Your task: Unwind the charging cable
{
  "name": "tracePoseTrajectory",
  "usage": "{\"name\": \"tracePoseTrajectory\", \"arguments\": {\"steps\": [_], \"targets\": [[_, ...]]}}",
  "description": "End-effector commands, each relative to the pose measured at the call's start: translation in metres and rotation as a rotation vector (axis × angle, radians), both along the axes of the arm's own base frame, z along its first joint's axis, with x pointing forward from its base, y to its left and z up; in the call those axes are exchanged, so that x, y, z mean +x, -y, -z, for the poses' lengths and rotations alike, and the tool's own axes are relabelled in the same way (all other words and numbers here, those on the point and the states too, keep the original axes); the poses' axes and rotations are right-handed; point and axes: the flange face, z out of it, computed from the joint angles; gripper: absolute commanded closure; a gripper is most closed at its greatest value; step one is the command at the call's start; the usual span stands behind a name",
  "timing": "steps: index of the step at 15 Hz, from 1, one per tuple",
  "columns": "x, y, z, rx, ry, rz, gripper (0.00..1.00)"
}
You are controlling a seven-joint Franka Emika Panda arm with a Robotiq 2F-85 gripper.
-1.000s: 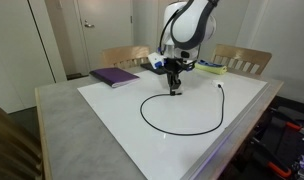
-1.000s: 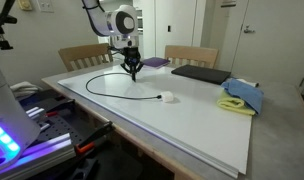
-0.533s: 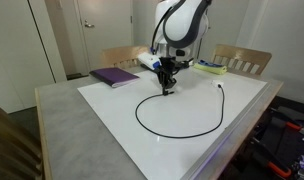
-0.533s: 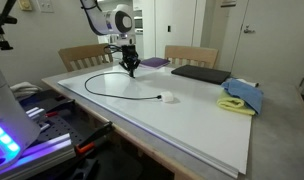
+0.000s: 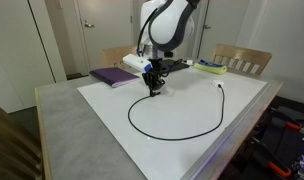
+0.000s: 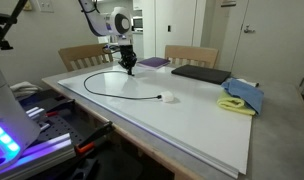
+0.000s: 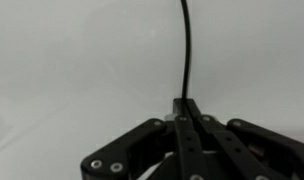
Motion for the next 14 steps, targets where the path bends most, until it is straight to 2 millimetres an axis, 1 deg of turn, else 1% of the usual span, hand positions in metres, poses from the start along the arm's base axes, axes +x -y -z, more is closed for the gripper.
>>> {"name": "tracePoseTrajectory", "arguments": {"steps": [1,2,3,8,11,14], "targets": [[0.0,0.0,0.0,0.0,-0.001,-0.001,0.96],[-0.002,0.003,0.0,0.011,0.006,-0.007,0.99],[-0.002,0.002,-0.002,0.013,0.011,-0.021,0.99],[0.002,-0.012,-0.009,-0.028,0.007,-0.296,0.99],[0.009,-0.031,-0.013,-0.026,0.021,-0.458,0.99],[0.019,-0.061,-0.022,-0.011,0.053,-0.618,0.99]]}}
